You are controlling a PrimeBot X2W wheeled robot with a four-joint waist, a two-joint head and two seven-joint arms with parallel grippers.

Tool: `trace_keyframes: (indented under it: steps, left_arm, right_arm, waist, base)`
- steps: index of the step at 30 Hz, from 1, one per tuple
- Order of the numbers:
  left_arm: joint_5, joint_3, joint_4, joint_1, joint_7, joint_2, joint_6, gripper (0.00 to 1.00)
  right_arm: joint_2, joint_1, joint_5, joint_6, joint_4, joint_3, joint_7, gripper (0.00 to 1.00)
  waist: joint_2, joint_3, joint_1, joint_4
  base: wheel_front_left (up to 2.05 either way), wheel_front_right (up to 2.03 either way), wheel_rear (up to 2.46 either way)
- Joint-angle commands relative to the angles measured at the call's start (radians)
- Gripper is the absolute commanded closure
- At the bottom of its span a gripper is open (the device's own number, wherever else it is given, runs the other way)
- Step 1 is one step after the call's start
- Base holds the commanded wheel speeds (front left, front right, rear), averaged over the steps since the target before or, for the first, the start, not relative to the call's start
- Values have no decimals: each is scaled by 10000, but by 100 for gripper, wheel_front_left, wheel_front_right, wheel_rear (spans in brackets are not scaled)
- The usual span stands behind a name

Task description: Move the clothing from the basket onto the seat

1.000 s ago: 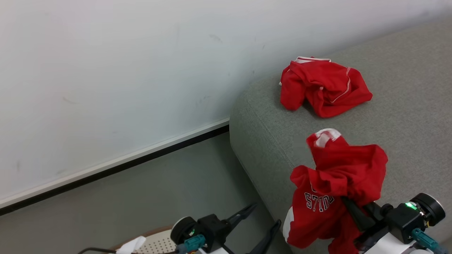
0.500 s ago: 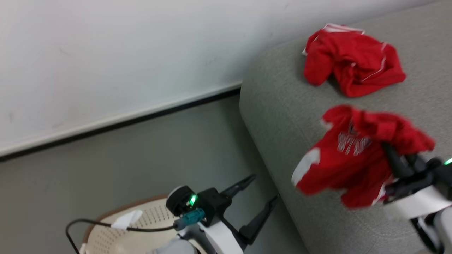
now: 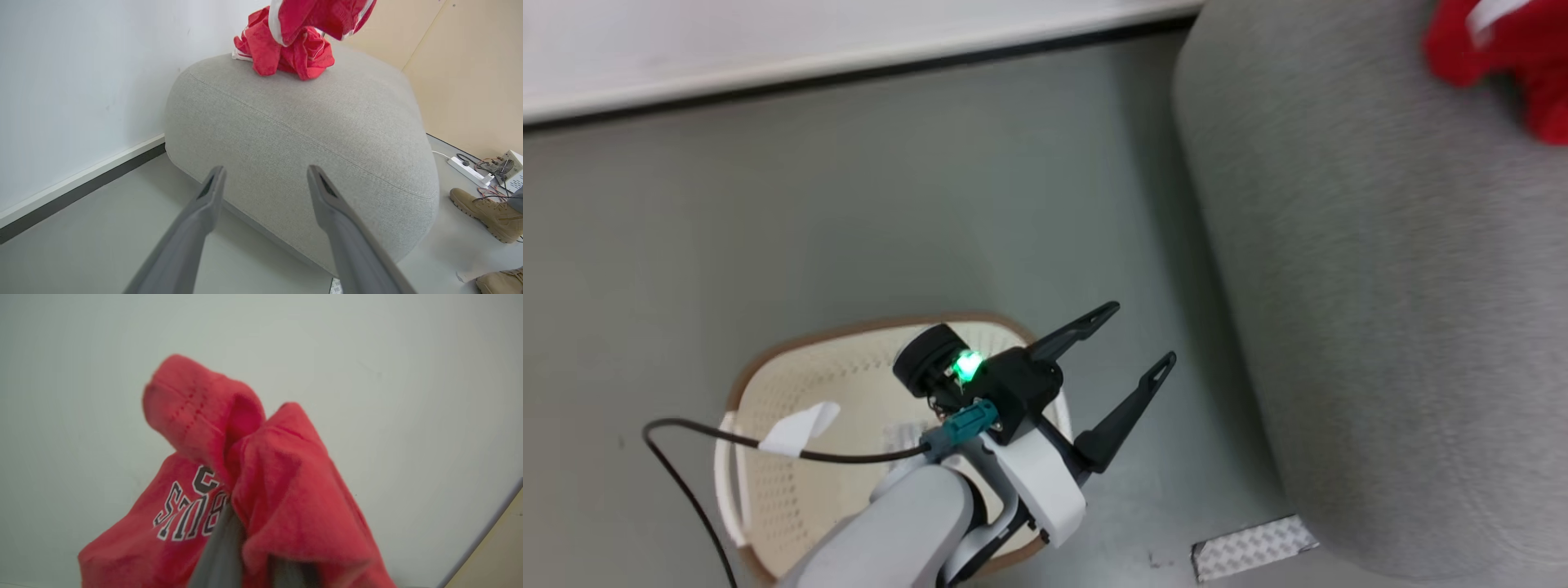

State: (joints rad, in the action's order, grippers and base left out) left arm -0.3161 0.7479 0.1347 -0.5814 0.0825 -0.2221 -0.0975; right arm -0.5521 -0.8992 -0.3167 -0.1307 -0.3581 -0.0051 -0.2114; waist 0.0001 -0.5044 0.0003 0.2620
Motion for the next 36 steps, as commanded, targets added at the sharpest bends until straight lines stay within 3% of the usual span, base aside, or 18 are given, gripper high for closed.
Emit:
trace_keyframes:
  steps: [1,8,14,22,23,24,25,29,36]
  left_arm:
    - [87,0,55,-168,67,24,-6,0]
    - [284,147,-6,-478,177,92,51,0]
    - [398,160,-204,-799,111,87,72,0]
    - [432,229,-442,-926,143,177,197,0]
    - [427,243,-443,-908,154,193,212,0]
    - [414,263,-432,-880,166,197,225,0]
    - [392,261,-416,-845,191,196,246,0]
    - [244,214,-297,-662,304,68,292,0]
    - [80,149,-187,-421,438,-20,408,0]
  right_arm:
    - [-234,-616,-29,-1,-396,-214,94,100]
    - [-968,-2580,347,2,-2425,-1637,473,100]
    - [-1162,-3091,1068,2,-4217,-2984,526,100]
    - [-134,-2710,2686,2,-6361,-4579,-126,100]
    - [-84,-2644,2882,8,-6549,-4775,-171,86]
    - [13,-2557,3138,8,-6774,-4887,-136,19]
    - [144,-2525,3275,8,-6963,-4995,-76,0]
    - [353,-2513,3837,8,-7134,-5515,-194,0]
    - [520,-1961,4238,8,-7374,-5130,-291,0]
  waist:
    - [-1,-750,-3,-687]
    - [-1,-1463,-3,-1270]
    - [-1,-1956,-3,-1594]
    - [-1,-2307,-3,-1912]
    - [-1,-2306,-3,-1925]
    - [-1,-2292,-3,-1933]
    - [-1,-2261,-3,-1930]
    - [-1,-2004,-3,-1796]
    - [-1,-1282,-3,-1386]
  base:
    - [0,0,0]
    - [0,0,0]
    - [0,0,0]
    - [0,0,0]
    - [0,0,0]
    - [0,0,0]
    - [0,0,0]
    - [0,0,0]
    - [0,0,0]
